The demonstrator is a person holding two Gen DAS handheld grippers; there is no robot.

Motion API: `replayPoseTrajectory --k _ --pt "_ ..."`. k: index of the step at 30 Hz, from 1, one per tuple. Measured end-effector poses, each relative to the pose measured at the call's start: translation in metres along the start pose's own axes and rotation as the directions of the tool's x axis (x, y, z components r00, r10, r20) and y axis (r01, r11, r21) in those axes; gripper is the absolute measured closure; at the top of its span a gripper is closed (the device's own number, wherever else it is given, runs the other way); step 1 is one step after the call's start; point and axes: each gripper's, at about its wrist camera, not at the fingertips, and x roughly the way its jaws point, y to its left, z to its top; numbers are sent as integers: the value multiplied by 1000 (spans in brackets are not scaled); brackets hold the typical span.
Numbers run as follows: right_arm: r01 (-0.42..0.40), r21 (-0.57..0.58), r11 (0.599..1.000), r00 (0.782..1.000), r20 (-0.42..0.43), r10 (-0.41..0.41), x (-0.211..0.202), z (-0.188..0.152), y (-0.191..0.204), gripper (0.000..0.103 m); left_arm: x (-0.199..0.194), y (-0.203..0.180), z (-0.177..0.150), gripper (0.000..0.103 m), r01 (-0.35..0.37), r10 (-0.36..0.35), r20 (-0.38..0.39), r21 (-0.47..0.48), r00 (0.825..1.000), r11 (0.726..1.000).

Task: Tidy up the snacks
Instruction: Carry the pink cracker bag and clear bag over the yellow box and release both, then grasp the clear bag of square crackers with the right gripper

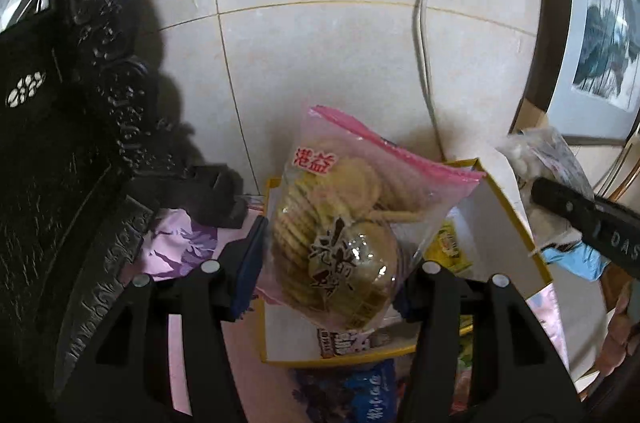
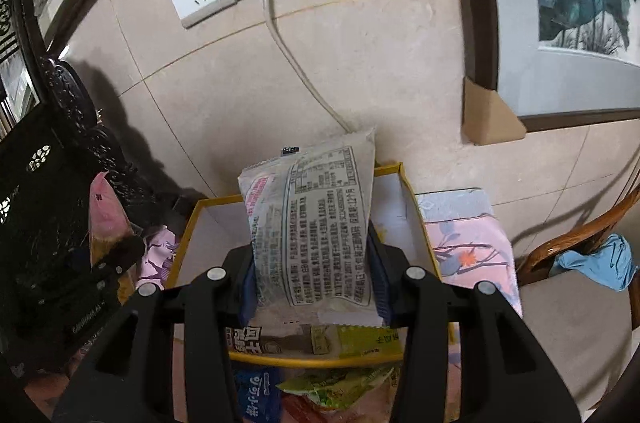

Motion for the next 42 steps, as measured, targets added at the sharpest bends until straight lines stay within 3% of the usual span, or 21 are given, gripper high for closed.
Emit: replayPoseTrajectory --k 9,10,11,12,13,14,16,19,22,26,29,36,42 --pt "18 -5 1000 999 -30 -18 23 0 4 56 9 5 3 47 -25 25 -12 -22 1000 999" --pt "31 -20 999 999 -37 -31 27 -1 6 50 11 6 3 42 -31 31 -12 -30 999 999" --pt "50 -37 998 998 -41 -52 30 -1 8 36 11 6 4 11 -44 44 4 -34 999 998" --pt "67 -44 997 997 -38 -69 31 -2 9 5 7 6 4 2 -72 73 31 -35 997 997" --pt "92 -43 995 996 -19 -93 30 -2 9 1 3 6 3 2 -108 110 68 -36 992 993" --pt "110 -50 993 994 16 -110 25 -3 9 1 -3 4 3 2 -152 155 106 -31 982 988" --pt "142 -84 986 990 32 -140 22 -2 10 1 -5 4 4 2 -171 172 100 -19 980 985" --pt "163 -89 983 986 42 -160 12 -3 7 1 -6 8 7 2 -162 164 42 -38 986 986" --pt "172 -89 981 985 41 -169 -2 -6 3 1 -19 12 5 2 -153 156 33 -77 987 985" --pt "173 -91 981 985 43 -170 -25 -13 1 1 -47 8 -5 2 -198 199 18 -70 980 978" --pt "162 -80 984 987 29 -160 -45 -23 2 1 -75 7 -16 2 -170 173 32 -71 984 983" --pt "163 -99 982 986 -23 -166 -95 -79 5 1 -125 7 -59 2 -166 166 5 -62 986 984" --pt "160 -172 972 977 -113 -181 -112 -152 -2 1 -135 17 -131 2 -191 184 -84 -87 979 978"
